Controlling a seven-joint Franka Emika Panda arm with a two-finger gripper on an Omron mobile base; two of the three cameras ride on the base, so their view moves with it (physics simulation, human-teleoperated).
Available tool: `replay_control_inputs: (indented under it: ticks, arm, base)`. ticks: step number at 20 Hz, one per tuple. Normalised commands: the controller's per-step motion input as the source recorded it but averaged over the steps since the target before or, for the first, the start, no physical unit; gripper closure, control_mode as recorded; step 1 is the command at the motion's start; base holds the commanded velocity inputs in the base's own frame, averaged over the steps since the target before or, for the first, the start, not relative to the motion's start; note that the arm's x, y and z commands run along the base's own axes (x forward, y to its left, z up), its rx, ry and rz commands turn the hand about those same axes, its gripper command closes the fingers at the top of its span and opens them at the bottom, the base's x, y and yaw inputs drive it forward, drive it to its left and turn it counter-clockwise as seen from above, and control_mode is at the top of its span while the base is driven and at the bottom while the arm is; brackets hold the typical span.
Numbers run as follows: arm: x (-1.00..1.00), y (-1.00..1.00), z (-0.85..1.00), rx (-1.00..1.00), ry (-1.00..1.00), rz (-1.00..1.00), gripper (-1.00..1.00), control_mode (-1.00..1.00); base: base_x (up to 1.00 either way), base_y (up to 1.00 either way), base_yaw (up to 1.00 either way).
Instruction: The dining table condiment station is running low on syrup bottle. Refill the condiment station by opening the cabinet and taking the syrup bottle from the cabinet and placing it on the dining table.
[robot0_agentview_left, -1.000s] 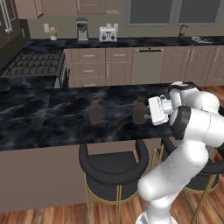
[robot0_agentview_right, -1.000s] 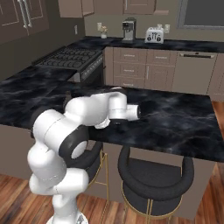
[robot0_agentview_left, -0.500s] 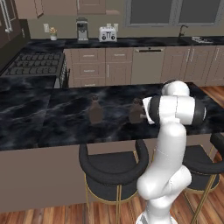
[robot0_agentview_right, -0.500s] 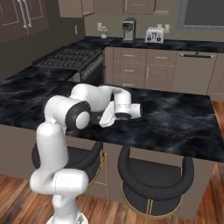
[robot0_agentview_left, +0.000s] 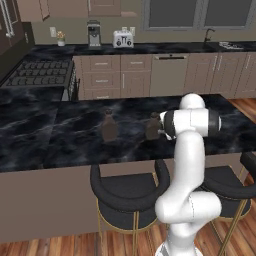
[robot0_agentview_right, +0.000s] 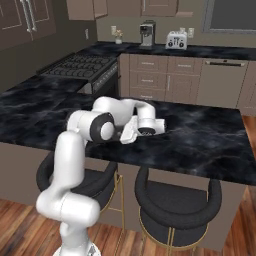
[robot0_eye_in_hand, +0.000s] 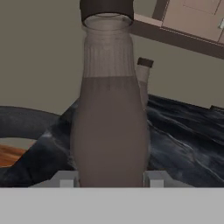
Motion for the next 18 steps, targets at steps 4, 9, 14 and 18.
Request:
replay_control_inputs:
  ticks: [4,9,14,18]
  arm:
    - [0.30,0.00,-0.19,0.00,0.02,0.00,1.00,-1.00]
    - [0.04,0.00,-0.23,0.00,0.00,0.00,1.00,-1.00]
    - [0.01,0.01,-0.22,0.00,0.00,0.00,1.00,-1.00]
    - [0.00,0.02,-0.25,0.00,0.00,0.00,1.00,-1.00]
  base:
    - [0.00,0.00,0.00]
    - [0.00,0.00,0.00]
    - [0.00,0.00,0.00]
    - [0.00,0.00,0.00]
